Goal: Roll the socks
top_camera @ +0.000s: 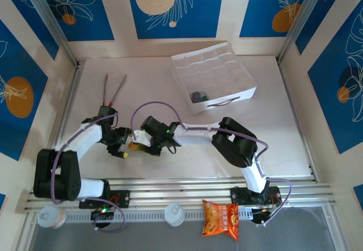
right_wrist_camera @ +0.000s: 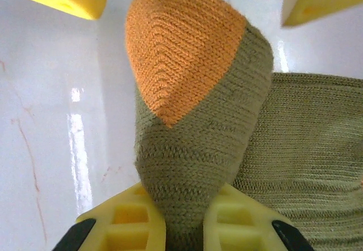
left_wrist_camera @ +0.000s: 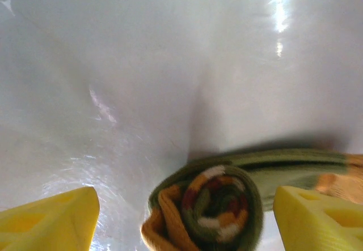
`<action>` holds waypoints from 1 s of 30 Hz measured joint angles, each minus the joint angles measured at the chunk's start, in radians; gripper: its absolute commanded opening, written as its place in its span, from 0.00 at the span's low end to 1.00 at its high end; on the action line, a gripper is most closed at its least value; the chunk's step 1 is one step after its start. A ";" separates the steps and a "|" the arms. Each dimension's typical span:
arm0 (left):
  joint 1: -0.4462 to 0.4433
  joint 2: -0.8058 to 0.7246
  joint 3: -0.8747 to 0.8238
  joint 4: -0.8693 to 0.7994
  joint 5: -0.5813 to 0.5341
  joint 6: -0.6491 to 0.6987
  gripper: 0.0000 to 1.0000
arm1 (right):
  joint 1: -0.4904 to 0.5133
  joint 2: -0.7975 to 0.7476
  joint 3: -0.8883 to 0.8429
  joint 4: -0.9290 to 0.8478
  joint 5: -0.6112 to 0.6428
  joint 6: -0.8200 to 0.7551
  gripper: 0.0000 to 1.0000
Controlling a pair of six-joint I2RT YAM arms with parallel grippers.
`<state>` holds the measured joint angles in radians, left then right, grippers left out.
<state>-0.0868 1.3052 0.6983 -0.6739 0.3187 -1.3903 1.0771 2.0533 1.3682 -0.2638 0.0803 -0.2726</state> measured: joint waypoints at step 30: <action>-0.156 -0.008 -0.169 0.323 0.085 -0.093 0.59 | -0.203 0.248 0.326 -0.328 -0.580 0.189 0.28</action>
<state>-0.2432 1.2968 0.5297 -0.3504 0.4034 -1.4830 0.8738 2.3009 1.6943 -0.5922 -0.4999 -0.0834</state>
